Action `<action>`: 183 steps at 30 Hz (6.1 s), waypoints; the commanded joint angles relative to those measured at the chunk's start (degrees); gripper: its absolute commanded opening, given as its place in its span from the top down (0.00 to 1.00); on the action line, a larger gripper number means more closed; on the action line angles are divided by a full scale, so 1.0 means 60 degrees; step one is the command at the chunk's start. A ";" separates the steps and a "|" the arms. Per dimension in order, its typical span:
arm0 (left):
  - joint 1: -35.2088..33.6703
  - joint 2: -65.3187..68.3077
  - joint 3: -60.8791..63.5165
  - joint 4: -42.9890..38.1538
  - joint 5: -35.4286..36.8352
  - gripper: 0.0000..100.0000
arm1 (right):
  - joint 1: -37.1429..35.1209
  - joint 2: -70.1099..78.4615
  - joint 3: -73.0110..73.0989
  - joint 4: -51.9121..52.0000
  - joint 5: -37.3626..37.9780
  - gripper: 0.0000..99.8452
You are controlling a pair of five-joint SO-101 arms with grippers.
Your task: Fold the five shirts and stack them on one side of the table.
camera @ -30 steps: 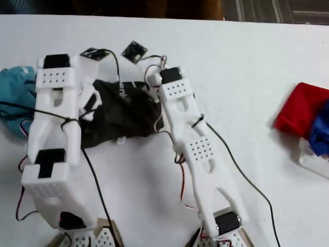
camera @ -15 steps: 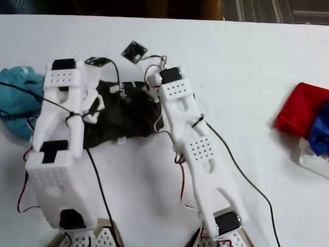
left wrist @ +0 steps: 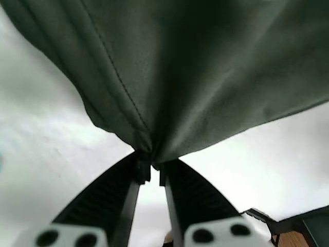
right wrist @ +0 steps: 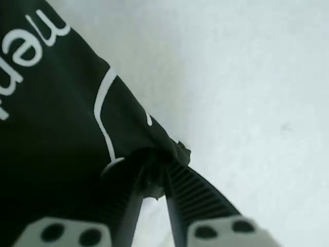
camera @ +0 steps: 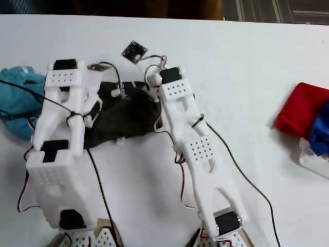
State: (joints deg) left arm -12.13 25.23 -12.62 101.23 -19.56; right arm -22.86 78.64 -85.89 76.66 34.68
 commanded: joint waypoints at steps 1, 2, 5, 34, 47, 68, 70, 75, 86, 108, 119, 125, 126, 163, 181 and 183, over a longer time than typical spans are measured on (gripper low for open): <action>-0.0132 -0.0176 -0.0212 0.0205 0.0000 0.98 | 0.0330 0.0022 -0.0147 -0.0139 0.0029 0.98; -0.0205 -0.0176 -0.0110 0.0205 0.0000 0.98 | 0.0330 0.0022 -0.0147 -0.0139 0.0029 0.98; -0.0440 -0.0176 0.0388 0.0220 -0.0308 0.98 | 0.0330 0.0037 -0.0147 -0.0198 0.0029 0.98; -0.0293 -0.4513 0.0110 -0.0249 -0.0469 0.80 | 0.0330 0.0066 -0.0147 -0.0271 0.0029 0.98; 0.0161 0.3121 -0.5370 -0.0996 0.2037 0.98 | 0.0330 0.0066 -0.0147 -0.0271 0.0029 0.98; -0.1275 0.5978 -1.0864 0.0234 0.2242 0.98 | 0.0344 -0.0007 -0.0147 -0.0095 0.0029 0.98; -0.1451 0.5538 -1.0850 0.0234 0.2447 0.98 | 0.0359 -0.0227 -0.0396 0.0359 0.0029 0.98; -0.1729 0.4029 -1.0044 0.0234 0.2505 0.97 | 0.0271 -0.0842 -0.1524 0.1253 0.0015 0.98; -0.2110 -0.1143 -0.2630 0.0205 0.1597 0.97 | 0.0491 -0.2952 -0.1538 0.4183 0.0015 0.75; -0.3590 -0.4615 0.2952 -0.0352 0.0659 0.97 | -0.0799 -0.5985 0.5861 0.4110 -0.2696 0.79; -0.3590 -0.4615 0.2952 -0.0366 0.0659 0.97 | -0.1502 -0.5341 0.5831 0.3597 -0.4147 0.79; -0.3590 -0.4630 0.2952 -0.0293 0.0659 0.97 | -0.1487 -0.4198 0.5817 0.3158 -0.4718 0.79; -0.3590 -0.4630 0.2938 -0.0293 0.0659 0.97 | -0.1487 -0.4066 0.5817 0.3143 -0.4806 0.79; -0.3604 -0.4645 0.2864 -0.0205 0.0674 0.97 | 0.4139 -0.4403 0.1289 0.4110 -0.2989 0.98; -0.3590 -0.4645 0.2864 -0.0220 0.0674 0.97 | 0.7773 -0.7612 0.1348 0.4125 -0.0059 0.98; -0.3575 -0.4645 0.2864 -0.0220 0.0674 0.97 | 0.8256 -0.7641 0.1348 0.4125 0.0205 0.98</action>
State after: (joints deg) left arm -33.32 0.09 5.14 99.56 -15.08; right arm 23.03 37.67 -75.78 100.04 33.63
